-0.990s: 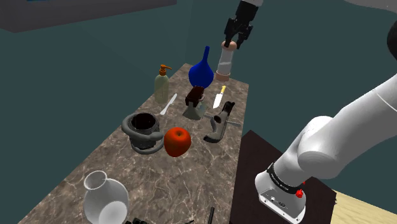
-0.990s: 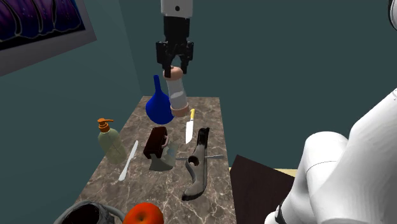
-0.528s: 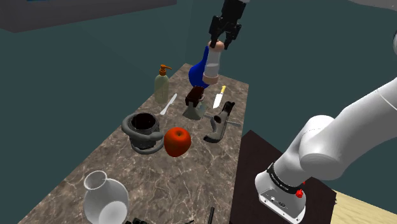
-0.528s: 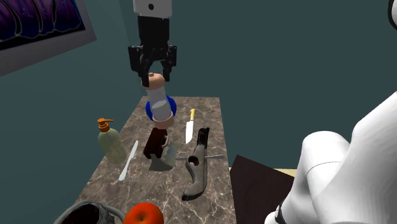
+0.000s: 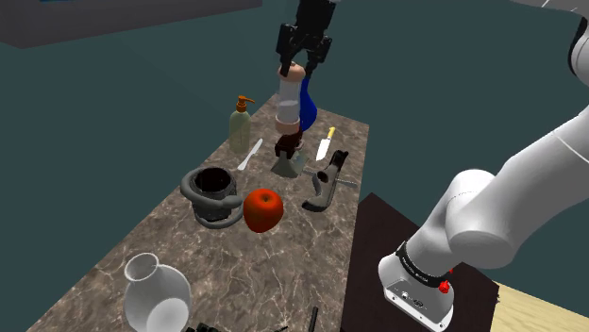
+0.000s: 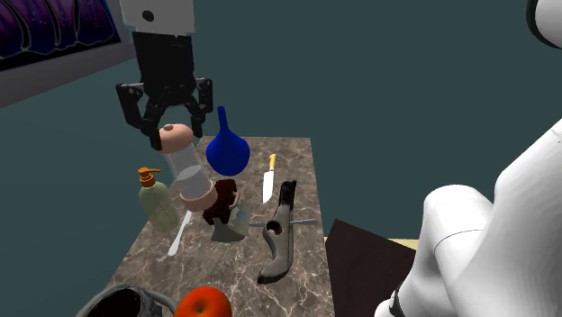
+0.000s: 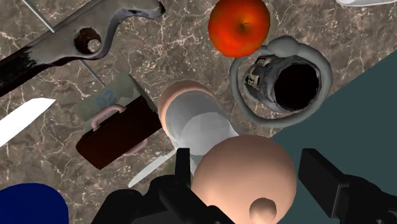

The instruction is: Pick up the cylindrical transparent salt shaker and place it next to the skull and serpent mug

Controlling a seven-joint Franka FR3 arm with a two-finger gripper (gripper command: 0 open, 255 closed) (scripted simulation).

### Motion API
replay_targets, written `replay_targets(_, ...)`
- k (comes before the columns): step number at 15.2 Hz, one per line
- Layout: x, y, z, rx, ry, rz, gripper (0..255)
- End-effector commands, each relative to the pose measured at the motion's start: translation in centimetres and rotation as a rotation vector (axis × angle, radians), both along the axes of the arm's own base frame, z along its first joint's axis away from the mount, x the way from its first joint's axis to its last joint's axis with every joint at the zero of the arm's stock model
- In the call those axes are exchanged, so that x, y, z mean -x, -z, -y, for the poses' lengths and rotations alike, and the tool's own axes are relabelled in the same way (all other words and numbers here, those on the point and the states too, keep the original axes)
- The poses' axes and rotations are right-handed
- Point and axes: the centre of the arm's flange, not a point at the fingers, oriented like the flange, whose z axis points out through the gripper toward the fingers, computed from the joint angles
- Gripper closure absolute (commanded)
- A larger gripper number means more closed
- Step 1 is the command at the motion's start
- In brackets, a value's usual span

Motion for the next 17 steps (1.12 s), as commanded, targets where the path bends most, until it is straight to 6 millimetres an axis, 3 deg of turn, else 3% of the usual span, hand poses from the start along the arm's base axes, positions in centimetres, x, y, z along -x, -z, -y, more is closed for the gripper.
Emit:
replay_targets(1, -0.2, -0.1, -2.7, 0.0, 0.001, 0.0, 255)
replay_targets(5, -0.5, -0.1, -7.9, 0.0, 0.001, 0.0, 255)
replay_targets(17, -0.5, 6.2, -7.9, 0.0, 0.001, 0.0, 255)
